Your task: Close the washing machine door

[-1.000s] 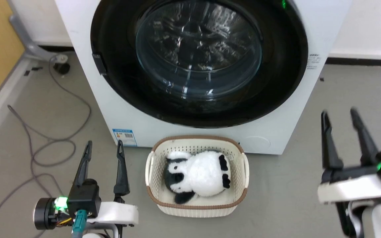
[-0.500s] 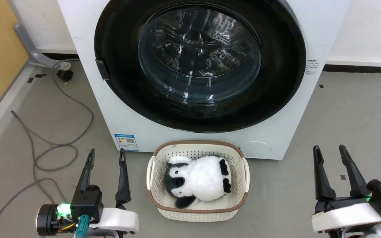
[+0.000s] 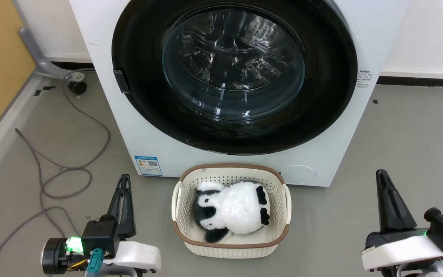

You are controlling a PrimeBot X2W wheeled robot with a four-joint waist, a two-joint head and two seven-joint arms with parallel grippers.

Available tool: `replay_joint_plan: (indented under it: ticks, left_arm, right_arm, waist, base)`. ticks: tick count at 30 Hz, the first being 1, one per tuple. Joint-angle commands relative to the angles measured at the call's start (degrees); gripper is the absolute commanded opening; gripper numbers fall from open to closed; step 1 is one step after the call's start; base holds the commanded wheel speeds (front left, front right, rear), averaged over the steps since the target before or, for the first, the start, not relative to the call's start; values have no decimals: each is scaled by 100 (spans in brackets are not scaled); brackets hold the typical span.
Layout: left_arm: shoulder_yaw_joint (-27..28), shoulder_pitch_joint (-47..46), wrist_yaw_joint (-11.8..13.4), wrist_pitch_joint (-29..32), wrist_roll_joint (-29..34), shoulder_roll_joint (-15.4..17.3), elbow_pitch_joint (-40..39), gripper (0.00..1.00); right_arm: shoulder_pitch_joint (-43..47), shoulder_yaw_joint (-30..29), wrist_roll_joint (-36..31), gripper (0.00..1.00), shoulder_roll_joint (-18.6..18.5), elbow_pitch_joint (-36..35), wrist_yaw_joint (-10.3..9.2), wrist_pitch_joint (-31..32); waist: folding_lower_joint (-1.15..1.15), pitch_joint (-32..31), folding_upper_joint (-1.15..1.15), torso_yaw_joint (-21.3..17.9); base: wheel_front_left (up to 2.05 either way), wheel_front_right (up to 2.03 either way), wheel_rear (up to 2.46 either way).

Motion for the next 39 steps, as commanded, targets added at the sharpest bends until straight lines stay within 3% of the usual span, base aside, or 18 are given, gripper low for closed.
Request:
replay_joint_plan:
  ticks: [1,39]
  left_arm:
    - [20,15,-28,19,5,-7,-10,0]
    - [205,73,-310,488,25,-41,-89,0]
  right_arm:
    - [20,3,-54,0,2,-29,0,21]
    - [95,65,-446,0,12,-161,-2,492]
  waist:
    - [0,0,0,4]
    - [0,-15,0,141]
  base:
    - [0,0,0]
    - [0,0,0]
